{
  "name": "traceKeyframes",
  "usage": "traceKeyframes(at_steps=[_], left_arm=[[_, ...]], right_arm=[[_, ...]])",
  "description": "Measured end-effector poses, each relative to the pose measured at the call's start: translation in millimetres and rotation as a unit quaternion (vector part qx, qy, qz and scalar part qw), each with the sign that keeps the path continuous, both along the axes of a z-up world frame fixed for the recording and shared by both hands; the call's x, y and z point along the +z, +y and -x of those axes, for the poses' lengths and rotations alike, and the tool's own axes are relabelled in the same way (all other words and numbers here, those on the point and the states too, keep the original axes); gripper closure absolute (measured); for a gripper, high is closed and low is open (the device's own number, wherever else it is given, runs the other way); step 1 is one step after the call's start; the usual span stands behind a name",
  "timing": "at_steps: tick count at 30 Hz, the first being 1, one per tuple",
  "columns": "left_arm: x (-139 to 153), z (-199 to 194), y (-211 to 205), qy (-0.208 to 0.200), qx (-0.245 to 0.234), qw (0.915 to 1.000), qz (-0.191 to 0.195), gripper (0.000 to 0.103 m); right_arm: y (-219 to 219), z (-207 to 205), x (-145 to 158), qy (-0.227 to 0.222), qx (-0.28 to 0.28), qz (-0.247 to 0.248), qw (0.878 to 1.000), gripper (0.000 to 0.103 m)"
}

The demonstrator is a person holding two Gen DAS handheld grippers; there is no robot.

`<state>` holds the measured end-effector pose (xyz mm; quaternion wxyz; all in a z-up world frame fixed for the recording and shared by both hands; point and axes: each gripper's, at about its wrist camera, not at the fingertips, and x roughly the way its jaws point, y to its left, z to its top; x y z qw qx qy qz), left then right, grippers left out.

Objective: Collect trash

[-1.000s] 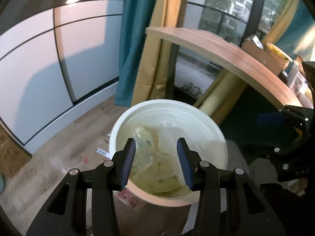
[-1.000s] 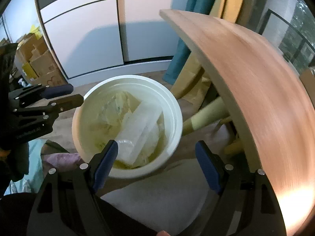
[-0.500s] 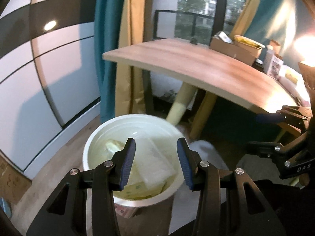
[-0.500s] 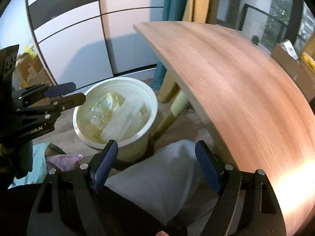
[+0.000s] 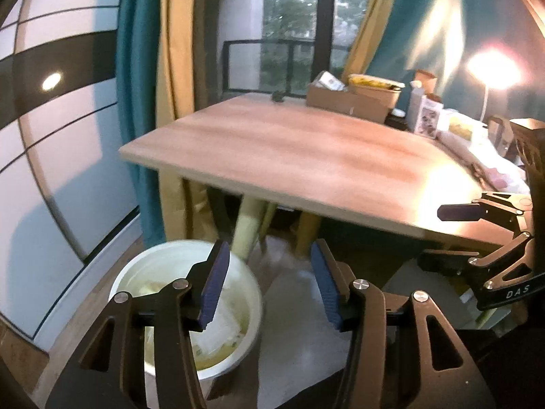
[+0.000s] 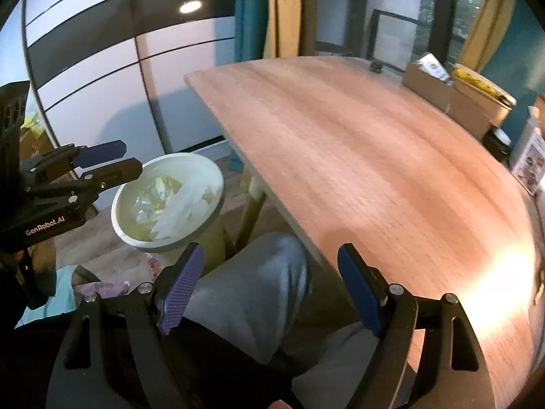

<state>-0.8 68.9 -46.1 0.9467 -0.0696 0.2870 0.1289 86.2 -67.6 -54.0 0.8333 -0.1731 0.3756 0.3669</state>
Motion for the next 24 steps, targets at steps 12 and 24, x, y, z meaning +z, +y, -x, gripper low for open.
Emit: traceKeyframes(at_steps=[12, 24], left_arm=[[37, -21, -27, -0.048, -0.046, 0.9978, -0.007, 0.032], [82, -34, -47, -0.087, -0.078, 0.9926, -0.032, 0.029]], right_arm=[[-49, -3, 32, -0.034, -0.053, -0.021, 0.998, 0.023], [-85, -2, 77, -0.088, -0.094, -0.042, 0.991, 0.023]])
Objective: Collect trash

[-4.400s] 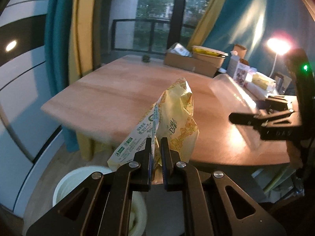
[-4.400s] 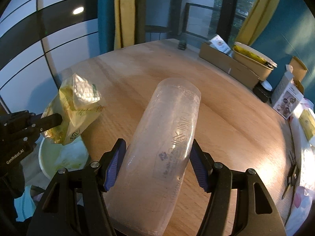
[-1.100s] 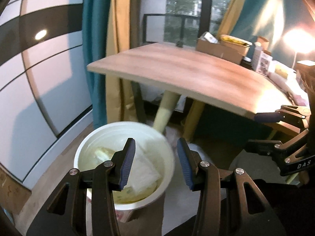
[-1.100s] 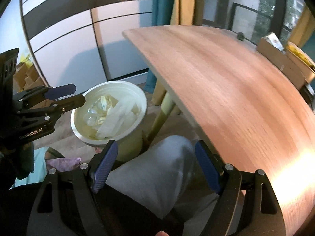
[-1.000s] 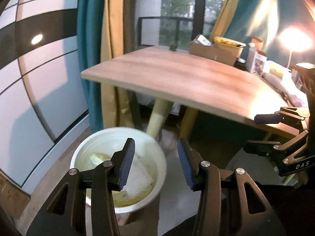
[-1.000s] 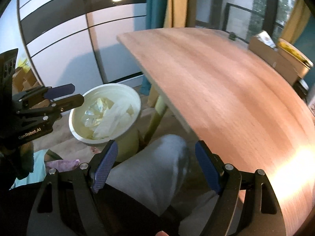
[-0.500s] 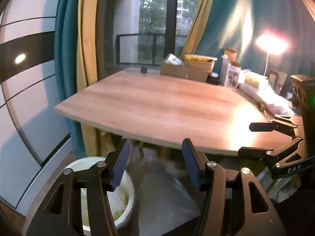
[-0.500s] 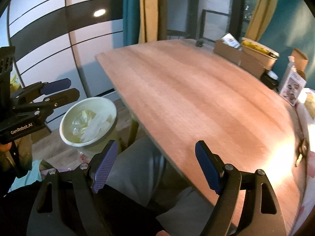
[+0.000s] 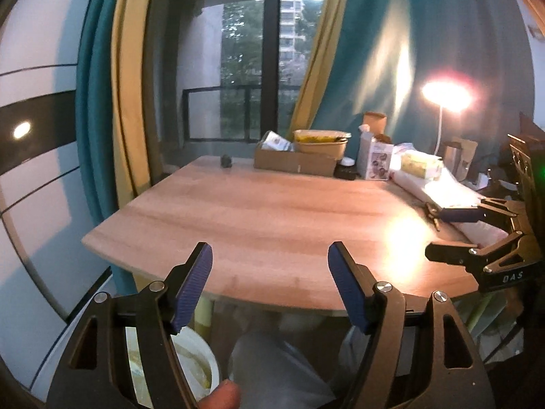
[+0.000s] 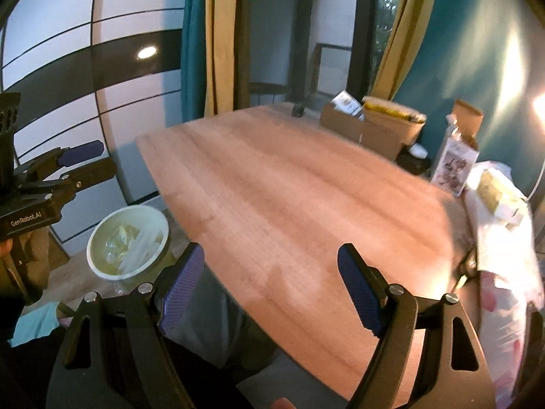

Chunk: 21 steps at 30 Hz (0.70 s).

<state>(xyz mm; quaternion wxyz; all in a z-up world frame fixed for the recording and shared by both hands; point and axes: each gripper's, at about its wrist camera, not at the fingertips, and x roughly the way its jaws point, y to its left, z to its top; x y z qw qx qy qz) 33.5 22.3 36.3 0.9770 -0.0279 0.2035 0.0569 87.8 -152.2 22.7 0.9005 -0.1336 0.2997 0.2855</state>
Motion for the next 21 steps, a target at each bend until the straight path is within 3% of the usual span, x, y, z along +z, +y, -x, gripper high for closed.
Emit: traceKeyframes(at_steps=[9, 21], left_arm=[[16, 3, 0, -0.037, -0.021, 0.9991, 0.009, 0.029], [2, 0, 7, -0.021, -0.016, 0.9996, 0.014, 0.029]], right_arm=[[-10, 11, 28, -0.035, -0.01, -0.011, 0.999, 0.023], [-11, -1, 12, -0.013, -0.021, -0.022, 0.999, 0.023]])
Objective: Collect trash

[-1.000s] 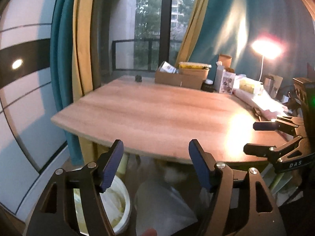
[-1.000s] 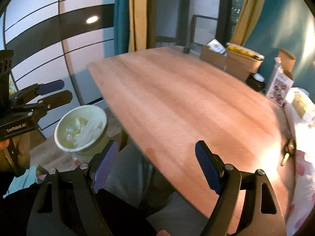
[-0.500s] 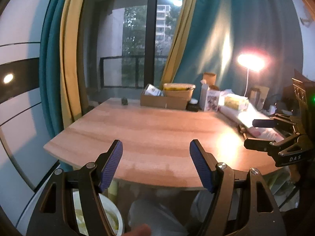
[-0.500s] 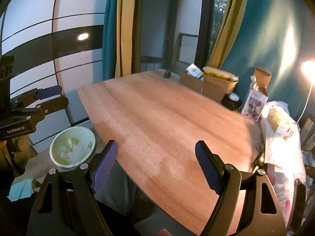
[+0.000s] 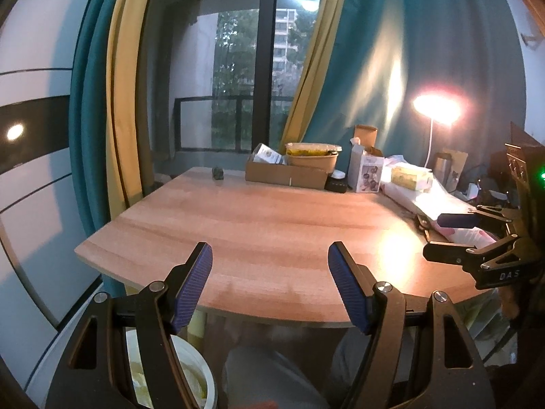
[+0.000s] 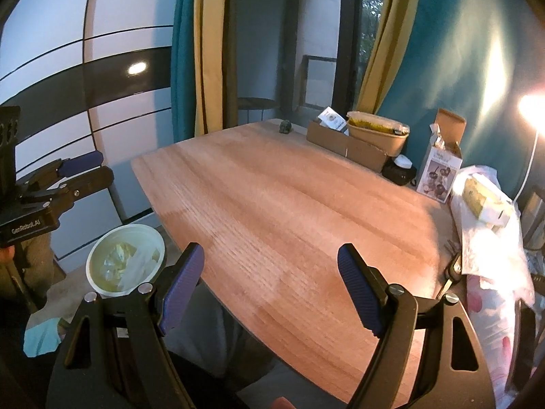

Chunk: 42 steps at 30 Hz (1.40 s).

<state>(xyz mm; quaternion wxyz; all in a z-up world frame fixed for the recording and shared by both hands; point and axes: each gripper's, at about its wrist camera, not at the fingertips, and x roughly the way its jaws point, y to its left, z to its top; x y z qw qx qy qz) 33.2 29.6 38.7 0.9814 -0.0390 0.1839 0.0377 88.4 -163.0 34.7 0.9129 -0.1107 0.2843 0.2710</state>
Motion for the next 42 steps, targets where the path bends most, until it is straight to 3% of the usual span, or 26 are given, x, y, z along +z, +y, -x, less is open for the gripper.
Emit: traceKeyframes(at_steps=[14, 42], left_arm=[[-18, -3, -9, 0.025, -0.02, 0.9995, 0.002, 0.029], [-11, -3, -14, 0.021, -0.017, 0.9996, 0.0, 0.029]], right_arm=[[-7, -5, -11, 0.017, -0.013, -0.004, 1.0, 0.023], [-9, -6, -13, 0.019, -0.017, -0.002, 1.0, 0.023]])
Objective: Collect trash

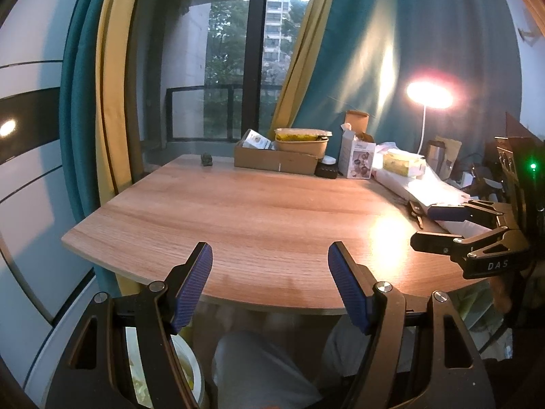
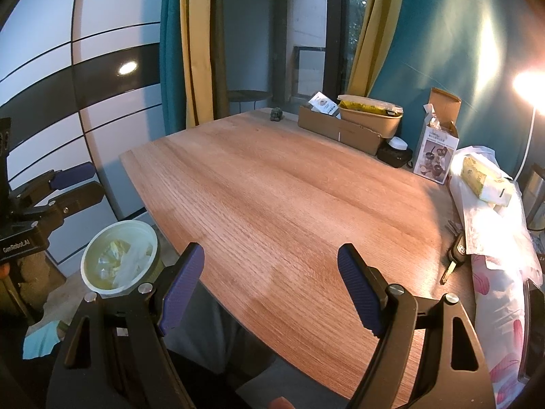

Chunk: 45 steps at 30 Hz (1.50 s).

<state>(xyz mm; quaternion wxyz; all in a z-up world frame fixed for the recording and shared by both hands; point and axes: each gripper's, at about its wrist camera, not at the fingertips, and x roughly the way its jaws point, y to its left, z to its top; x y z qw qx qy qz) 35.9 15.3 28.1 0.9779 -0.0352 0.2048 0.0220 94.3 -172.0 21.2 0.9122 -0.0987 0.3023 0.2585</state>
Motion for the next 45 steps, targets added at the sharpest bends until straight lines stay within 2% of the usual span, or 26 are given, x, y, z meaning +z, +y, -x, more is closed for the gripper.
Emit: traceKeyframes(at_steps=[45], left_arm=[[-5.3, -1.9, -2.1, -0.002, -0.017, 0.9998, 0.005, 0.029]], right_arm=[[3.5, -0.4, -0.1, 0.003, 0.002, 0.002, 1.0, 0.023]])
